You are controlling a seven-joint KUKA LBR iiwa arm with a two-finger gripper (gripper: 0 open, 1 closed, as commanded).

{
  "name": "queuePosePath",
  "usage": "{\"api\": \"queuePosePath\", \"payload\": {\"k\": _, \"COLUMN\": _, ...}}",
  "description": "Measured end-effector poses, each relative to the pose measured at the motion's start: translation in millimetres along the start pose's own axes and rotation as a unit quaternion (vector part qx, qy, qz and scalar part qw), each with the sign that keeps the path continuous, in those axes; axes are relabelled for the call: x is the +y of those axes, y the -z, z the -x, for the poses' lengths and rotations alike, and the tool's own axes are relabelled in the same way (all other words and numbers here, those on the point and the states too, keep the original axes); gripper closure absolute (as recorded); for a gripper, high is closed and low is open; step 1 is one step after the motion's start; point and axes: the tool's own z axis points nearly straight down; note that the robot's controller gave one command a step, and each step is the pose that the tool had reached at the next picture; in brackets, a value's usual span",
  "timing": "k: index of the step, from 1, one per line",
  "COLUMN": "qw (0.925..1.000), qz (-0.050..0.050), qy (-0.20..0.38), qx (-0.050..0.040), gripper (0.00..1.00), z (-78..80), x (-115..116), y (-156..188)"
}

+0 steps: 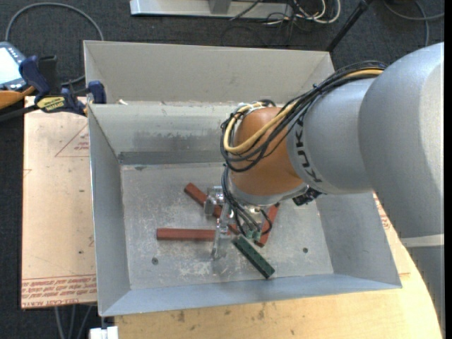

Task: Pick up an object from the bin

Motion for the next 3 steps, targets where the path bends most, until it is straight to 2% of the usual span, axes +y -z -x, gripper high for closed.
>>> {"api": "queuePosePath", "payload": {"k": 1, "qw": 0.9978, "qz": 0.0, "qy": -0.066, "qx": 0.0006, "gripper": 0.0, "z": -24.8, "x": 11.7, "y": -18.6}}
{"api": "queuePosePath", "payload": {"k": 2, "qw": 0.9977, "qz": 0.0, "qy": -0.068, "qx": -0.0005, "gripper": 1.0, "z": -23.9, "x": 11.2, "y": -17.7}}
{"api": "queuePosePath", "payload": {"k": 3, "qw": 0.9975, "qz": -0.002, "qy": -0.071, "qx": -0.0001, "gripper": 1.0, "z": -21.6, "x": -45.8, "y": -6.4}}
